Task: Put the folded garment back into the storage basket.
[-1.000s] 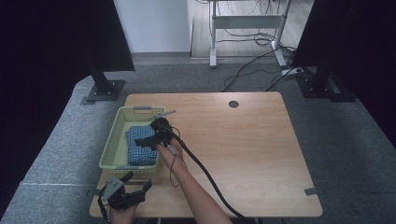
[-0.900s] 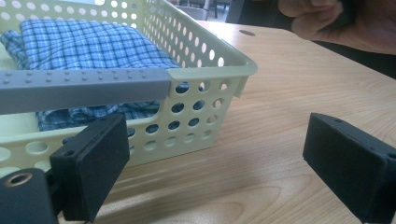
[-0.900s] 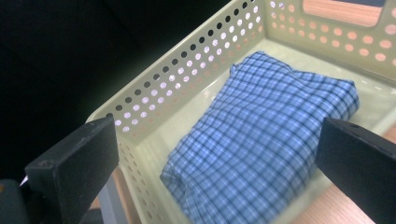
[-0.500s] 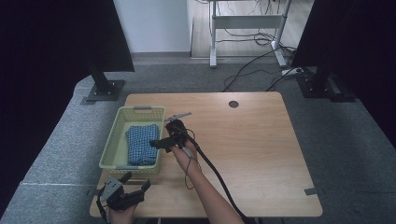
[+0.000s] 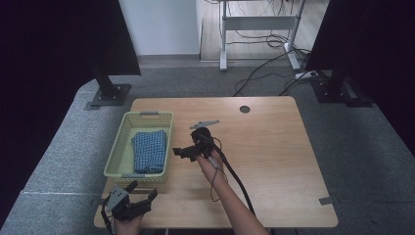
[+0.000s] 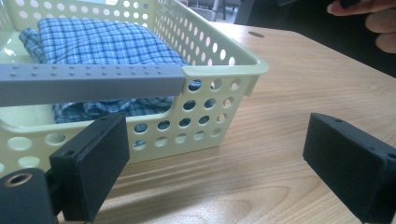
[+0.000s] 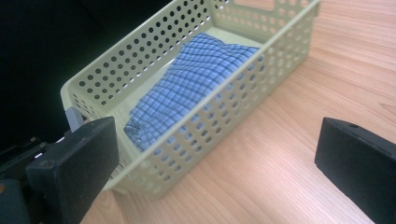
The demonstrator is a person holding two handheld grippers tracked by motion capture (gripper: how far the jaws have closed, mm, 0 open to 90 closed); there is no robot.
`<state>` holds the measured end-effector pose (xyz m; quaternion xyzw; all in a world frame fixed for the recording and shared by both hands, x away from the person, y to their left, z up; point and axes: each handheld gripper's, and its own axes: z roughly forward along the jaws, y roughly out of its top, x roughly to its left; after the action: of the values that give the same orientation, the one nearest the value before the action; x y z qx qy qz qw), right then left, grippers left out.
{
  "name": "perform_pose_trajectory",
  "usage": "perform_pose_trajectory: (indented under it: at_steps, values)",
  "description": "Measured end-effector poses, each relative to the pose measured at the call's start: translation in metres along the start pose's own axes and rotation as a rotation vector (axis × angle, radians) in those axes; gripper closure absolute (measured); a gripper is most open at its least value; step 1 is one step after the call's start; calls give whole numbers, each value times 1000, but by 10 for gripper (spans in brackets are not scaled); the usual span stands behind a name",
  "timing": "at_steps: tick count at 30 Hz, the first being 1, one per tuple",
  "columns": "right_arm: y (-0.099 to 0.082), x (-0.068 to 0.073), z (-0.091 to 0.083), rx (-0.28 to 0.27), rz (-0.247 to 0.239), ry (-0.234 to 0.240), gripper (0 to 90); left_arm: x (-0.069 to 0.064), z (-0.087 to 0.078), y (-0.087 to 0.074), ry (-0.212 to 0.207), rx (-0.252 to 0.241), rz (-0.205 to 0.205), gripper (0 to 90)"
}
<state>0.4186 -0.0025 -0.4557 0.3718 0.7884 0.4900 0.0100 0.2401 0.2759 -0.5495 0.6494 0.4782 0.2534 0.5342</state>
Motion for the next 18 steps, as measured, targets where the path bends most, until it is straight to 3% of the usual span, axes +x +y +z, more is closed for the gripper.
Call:
perform_pose_trajectory:
  at_steps: [8, 18]
  values:
    - [-9, -11, -24, -5, 3, -42, 3, 0, 0, 0, 2, 5, 4, 70]
    - [-18, -25, -61, -59, 18, -63, 2, 0, 0, -1, 9, 7, -1, 70]
